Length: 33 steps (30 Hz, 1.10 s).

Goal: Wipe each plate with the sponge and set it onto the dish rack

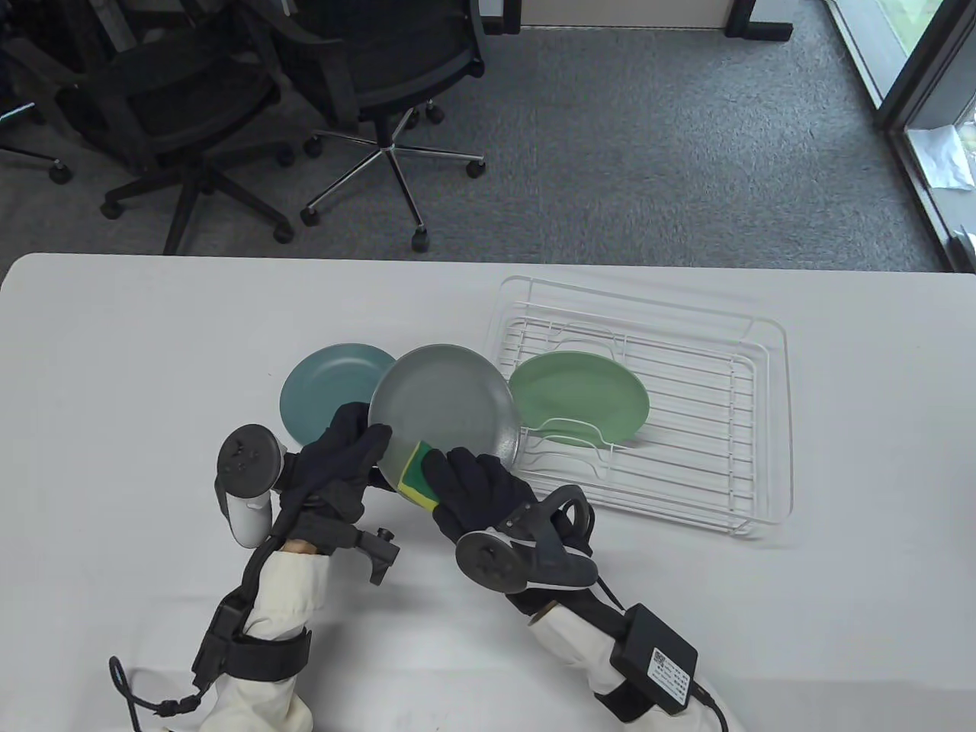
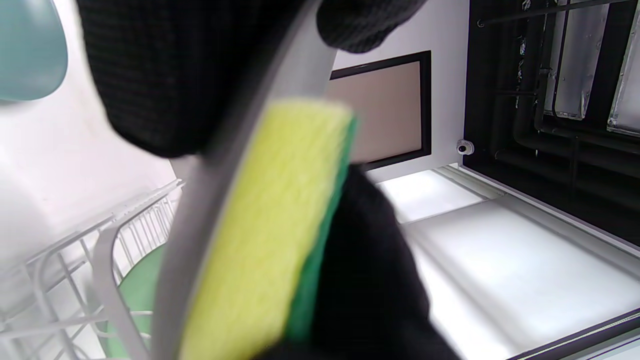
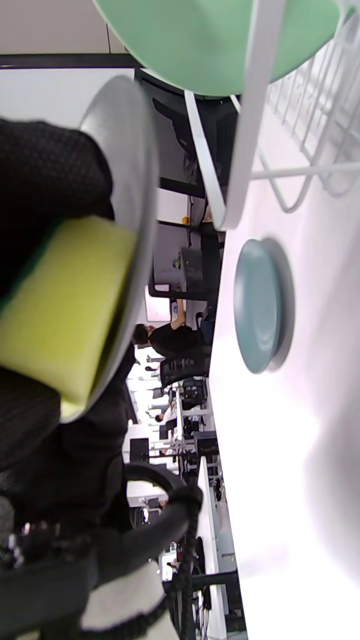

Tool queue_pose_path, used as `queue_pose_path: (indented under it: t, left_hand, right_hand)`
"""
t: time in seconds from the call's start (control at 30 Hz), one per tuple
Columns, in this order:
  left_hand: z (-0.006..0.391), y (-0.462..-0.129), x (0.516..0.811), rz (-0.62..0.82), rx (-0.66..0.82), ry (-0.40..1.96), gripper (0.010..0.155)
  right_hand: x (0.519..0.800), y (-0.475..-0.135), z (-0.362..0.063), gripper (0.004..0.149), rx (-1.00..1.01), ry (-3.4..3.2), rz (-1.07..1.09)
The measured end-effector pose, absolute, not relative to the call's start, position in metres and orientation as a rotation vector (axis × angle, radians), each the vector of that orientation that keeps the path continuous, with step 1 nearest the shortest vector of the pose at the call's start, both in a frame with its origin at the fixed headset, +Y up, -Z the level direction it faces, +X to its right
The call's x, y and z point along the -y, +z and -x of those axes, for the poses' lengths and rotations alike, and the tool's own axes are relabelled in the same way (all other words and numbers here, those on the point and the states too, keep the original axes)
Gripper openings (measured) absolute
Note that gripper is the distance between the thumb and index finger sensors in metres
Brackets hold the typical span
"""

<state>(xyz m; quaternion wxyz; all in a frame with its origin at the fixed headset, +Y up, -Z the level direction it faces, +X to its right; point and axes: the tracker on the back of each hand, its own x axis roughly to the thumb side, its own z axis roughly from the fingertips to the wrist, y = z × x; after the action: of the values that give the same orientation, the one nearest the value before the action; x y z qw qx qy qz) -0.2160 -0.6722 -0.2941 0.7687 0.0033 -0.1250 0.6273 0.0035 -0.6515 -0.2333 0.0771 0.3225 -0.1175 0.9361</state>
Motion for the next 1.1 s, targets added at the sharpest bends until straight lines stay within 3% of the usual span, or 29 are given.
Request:
queue_pose_path:
  t: [0.23,0.53,0.77,1.1]
  left_hand:
    - [0.211,-0.29,0.666,-0.013,0.347,1.385,0.054]
    - [0.201,-0.288,0.664,-0.018,0.387,1.3,0.053]
    - [0.21,-0.286,0.665,-0.091,0.33,1.378,0.052]
    - [0.212,-0.286,0.669,-0.126,0.282,1.37,0.053]
  right_hand:
    - [0.636,-0.251,0.004,0.071,0.488,2.751,-0.777]
    - [0.65,-0.259,-0.01,0.077,0.622,2.956,-0.545]
    - [0.646,-0.26,-0.024,0.078,0.383,3.084,-0.4]
    - [0.634,-0.246,-0.007,0.08,0.013,2.942,-0.726]
